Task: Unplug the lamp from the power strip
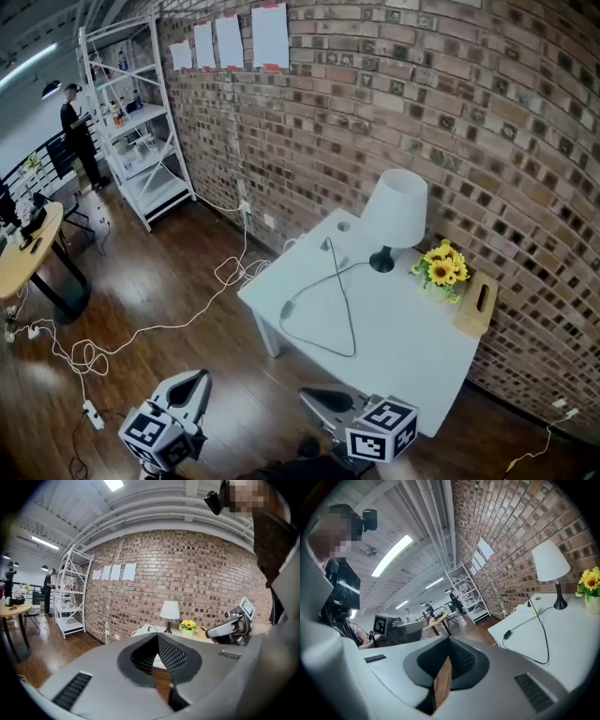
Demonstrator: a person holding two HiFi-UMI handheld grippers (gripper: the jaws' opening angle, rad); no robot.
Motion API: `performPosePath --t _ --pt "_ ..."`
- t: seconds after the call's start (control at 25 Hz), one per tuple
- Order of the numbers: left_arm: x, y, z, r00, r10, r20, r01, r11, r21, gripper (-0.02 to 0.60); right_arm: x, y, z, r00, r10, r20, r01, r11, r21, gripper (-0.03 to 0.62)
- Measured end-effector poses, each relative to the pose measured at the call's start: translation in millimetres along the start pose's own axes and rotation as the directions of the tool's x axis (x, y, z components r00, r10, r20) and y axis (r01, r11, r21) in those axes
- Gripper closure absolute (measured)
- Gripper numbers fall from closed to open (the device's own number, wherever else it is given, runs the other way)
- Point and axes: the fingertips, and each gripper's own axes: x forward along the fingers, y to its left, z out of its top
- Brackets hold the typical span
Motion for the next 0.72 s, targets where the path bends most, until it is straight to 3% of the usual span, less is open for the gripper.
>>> performPosePath --t 0.32,0.72 --pt "38 -9 25 0.998 0.062 0.03 -0.063 0.997 0.039 0.566 -9 -52 21 0.999 0.033 0.021 -0.034 0.998 0.044 0.592" --pt "65 -18 41 0.998 0.042 0.051 -0.045 0.997 0.065 0.566 -13 -70 39 0.995 0.086 0.043 -0.086 0.996 0.011 0.592"
